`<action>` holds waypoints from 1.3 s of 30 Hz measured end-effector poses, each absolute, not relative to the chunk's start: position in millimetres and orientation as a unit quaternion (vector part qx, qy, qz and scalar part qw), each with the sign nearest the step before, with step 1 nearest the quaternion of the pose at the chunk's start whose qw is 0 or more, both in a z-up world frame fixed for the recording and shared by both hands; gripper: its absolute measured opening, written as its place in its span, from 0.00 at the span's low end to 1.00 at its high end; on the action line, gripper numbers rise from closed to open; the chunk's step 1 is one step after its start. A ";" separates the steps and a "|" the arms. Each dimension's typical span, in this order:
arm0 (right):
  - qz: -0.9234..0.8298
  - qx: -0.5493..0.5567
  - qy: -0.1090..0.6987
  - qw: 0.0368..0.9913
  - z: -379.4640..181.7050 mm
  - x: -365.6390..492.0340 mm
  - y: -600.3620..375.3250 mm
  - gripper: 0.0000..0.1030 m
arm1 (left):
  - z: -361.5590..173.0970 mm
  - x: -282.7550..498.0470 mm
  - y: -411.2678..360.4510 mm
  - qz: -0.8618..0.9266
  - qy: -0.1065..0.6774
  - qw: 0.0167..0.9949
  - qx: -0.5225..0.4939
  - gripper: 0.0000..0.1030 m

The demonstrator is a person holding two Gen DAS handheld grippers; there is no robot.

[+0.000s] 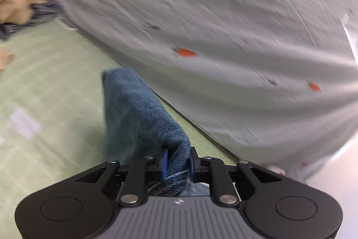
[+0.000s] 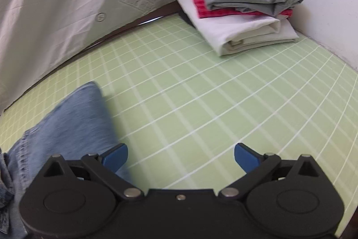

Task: Fold clothes
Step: 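Grasp the folded jeans edge with the left gripper while the right gripper grasps the other edge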

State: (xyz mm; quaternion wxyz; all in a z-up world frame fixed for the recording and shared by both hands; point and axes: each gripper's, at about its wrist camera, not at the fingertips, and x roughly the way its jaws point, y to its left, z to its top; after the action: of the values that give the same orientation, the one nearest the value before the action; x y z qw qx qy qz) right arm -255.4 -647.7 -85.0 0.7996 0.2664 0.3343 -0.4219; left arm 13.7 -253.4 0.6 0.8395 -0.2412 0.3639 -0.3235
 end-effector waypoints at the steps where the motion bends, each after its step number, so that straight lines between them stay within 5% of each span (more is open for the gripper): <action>1: -0.423 0.267 0.334 0.799 -86.5 -259.5 -655.6 1.00 | -1.0 7.5 -272.7 -0.338 0.368 0.837 -0.223 0.18; 9: -0.434 0.282 0.335 0.787 -103.2 -283.5 -716.4 1.00 | -62.9 -22.7 -398.5 -0.389 0.486 0.772 -0.133 0.18; 18: -0.407 0.302 0.344 0.790 -119.2 -276.7 -728.9 1.00 | -86.4 -17.7 -416.6 -0.379 0.527 0.740 -0.177 0.19; 20: -0.401 0.303 0.344 0.793 -119.6 -274.4 -727.6 1.00 | -83.9 -14.9 -416.6 -0.386 0.532 0.729 -0.190 0.26; 22: -0.394 0.305 0.343 0.796 -119.5 -272.4 -726.5 1.00 | -81.2 -11.9 -414.7 -0.394 0.537 0.714 -0.216 0.64; 24: -0.386 0.305 0.339 0.802 -116.5 -271.1 -725.6 1.00 | -75.6 -10.1 -410.8 -0.406 0.534 0.698 -0.249 0.75; 31: -0.334 0.317 0.315 0.830 -94.6 -253.4 -724.5 1.00 | -45.9 -8.4 -387.6 -0.366 0.482 0.766 -0.217 0.76; 39: -0.159 0.401 0.269 0.861 -71.9 -195.2 -709.4 0.99 | -72.4 16.8 -326.5 -0.210 0.506 0.794 -0.262 0.76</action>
State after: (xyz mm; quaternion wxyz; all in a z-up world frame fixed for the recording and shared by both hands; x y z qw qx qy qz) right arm -195.2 -709.4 -71.9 0.8610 0.4008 0.2694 -0.1594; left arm 16.8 -326.5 -72.4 0.7944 -0.2621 0.5060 -0.2104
